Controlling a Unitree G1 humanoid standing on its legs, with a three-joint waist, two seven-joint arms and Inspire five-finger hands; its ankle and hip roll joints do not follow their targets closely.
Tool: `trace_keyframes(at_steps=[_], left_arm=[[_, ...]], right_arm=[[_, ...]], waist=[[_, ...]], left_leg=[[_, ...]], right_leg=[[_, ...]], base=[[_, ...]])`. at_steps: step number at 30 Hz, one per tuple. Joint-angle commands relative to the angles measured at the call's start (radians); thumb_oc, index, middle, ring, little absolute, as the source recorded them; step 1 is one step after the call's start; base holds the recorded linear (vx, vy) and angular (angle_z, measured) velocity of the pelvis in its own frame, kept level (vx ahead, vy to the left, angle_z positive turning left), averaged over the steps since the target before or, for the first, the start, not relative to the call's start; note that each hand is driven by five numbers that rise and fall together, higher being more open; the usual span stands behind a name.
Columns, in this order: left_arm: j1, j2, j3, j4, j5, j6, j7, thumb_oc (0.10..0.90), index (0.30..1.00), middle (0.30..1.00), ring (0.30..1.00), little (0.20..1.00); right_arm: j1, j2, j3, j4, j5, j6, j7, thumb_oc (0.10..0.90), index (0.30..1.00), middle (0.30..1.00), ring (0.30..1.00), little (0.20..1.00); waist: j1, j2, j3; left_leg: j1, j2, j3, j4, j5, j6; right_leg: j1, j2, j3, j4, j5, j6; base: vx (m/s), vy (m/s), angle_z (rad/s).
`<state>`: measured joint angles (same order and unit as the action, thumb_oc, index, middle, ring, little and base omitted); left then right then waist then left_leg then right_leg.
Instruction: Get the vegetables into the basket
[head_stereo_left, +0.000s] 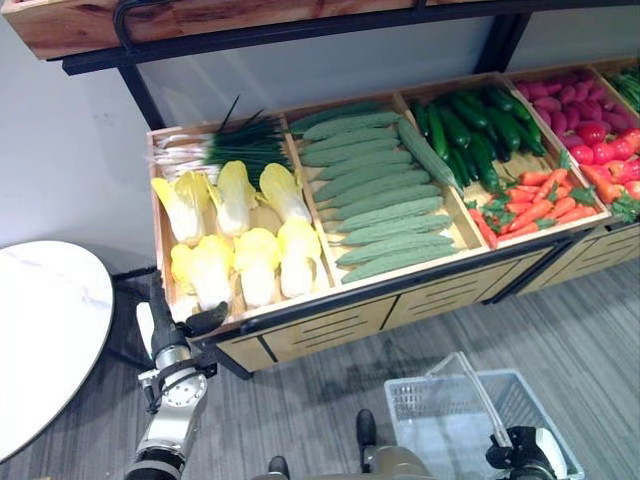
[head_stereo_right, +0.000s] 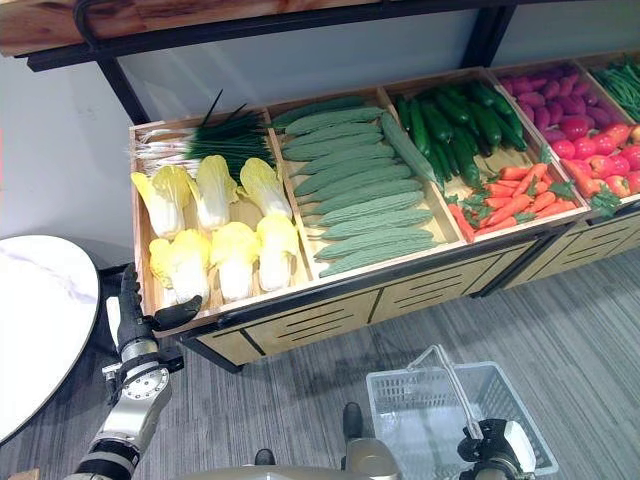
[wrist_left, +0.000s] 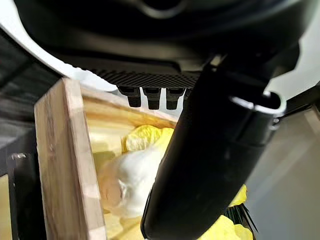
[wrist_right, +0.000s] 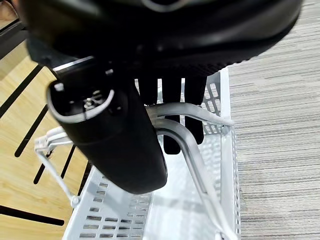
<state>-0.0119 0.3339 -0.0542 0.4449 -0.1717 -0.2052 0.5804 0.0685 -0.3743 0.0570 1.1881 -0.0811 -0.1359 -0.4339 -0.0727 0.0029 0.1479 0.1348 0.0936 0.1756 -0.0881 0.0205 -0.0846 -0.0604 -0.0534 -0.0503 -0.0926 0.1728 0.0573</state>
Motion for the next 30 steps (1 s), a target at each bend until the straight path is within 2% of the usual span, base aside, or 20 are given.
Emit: trace_keyframes(at_steps=[1, 6, 8, 19, 21, 23, 30], left_arm=[[-0.12, 0.069, 0.033, -0.029, -0.015, -0.111, 0.014, 0.9, 1.0, 1.0, 1.0, 1.0], [-0.155, 0.042, 0.043, 0.009, -0.107, -0.104, 0.007, 0.9, 1.0, 1.0, 1.0, 1.0], [-0.185, 0.019, 0.046, 0.07, -0.226, -0.097, -0.015, 0.9, 1.0, 1.0, 1.0, 1.0], [-0.271, 0.022, 0.025, 0.17, -0.307, -0.053, -0.02, 0.9, 1.0, 1.0, 1.0, 1.0], [-0.293, -0.012, 0.068, 0.207, -0.436, -0.063, 0.005, 0.4, 0.3, 0.3, 0.3, 0.3], [-0.308, -0.027, 0.086, 0.21, -0.501, -0.069, 0.007, 0.4, 0.3, 0.3, 0.3, 0.3], [-0.312, -0.05, 0.127, 0.21, -0.594, -0.076, 0.01, 0.4, 0.3, 0.3, 0.3, 0.3]], right_arm=[[-0.017, -0.057, 0.037, 0.009, -0.015, -0.022, -0.048, 0.4, 0.3, 0.3, 0.3, 0.3], [-0.013, -0.056, 0.052, 0.005, -0.032, -0.009, -0.046, 0.4, 0.3, 0.3, 0.3, 0.3], [-0.017, -0.062, 0.072, -0.024, -0.051, 0.01, -0.04, 0.4, 0.3, 0.3, 0.3, 0.3], [-0.031, -0.077, 0.101, -0.052, -0.073, 0.034, -0.038, 0.4, 0.3, 0.3, 0.3, 0.3], [-0.043, -0.084, 0.111, -0.062, -0.084, 0.052, -0.038, 0.4, 0.3, 0.3, 0.3, 0.3], [-0.05, -0.087, 0.119, -0.072, -0.094, 0.062, -0.034, 0.4, 0.3, 0.3, 0.3, 0.3], [-0.05, -0.097, 0.134, -0.099, -0.118, 0.07, -0.021, 0.4, 0.3, 0.3, 0.3, 0.3]], waist=[[-0.01, -0.056, -0.049], [-0.018, -0.059, -0.048], [-0.028, -0.059, -0.043], [-0.047, -0.053, -0.036], [-0.052, -0.05, -0.039], [-0.056, -0.047, -0.042], [-0.061, -0.041, -0.042]], left_leg=[[-0.038, 0.029, -0.029, 0.001, 0.004, -0.02], [-0.037, 0.033, -0.017, 0.001, 0.005, -0.022], [-0.038, 0.035, -0.008, 0.001, 0.005, -0.022], [-0.048, 0.042, 0.005, 0.001, 0.008, -0.026], [-0.044, 0.044, 0.012, 0.001, 0.007, -0.027], [-0.038, 0.045, 0.015, 0.001, 0.005, -0.028], [-0.023, 0.044, 0.02, 0.001, -0.003, -0.026]], right_leg=[[0.05, -0.112, 0.032, 0.007, -0.047, 0.113], [0.043, -0.109, 0.042, 0.005, -0.044, 0.112], [0.036, -0.103, 0.053, 0.005, -0.043, 0.111], [0.013, -0.094, 0.068, 0.007, -0.039, 0.109], [0.015, -0.091, 0.073, 0.007, -0.041, 0.108], [0.017, -0.089, 0.077, 0.008, -0.042, 0.107], [0.026, -0.086, 0.079, 0.008, -0.046, 0.106]], base=[[0.0, 0.0, 0.0], [0.02, -0.001, -0.05], [0.02, 0.015, -0.09], [0.01, 0.005, -0.05], [0.04, 0.023, -0.02], [0.03, 0.019, -0.05], [0.02, 0.011, -0.06]])
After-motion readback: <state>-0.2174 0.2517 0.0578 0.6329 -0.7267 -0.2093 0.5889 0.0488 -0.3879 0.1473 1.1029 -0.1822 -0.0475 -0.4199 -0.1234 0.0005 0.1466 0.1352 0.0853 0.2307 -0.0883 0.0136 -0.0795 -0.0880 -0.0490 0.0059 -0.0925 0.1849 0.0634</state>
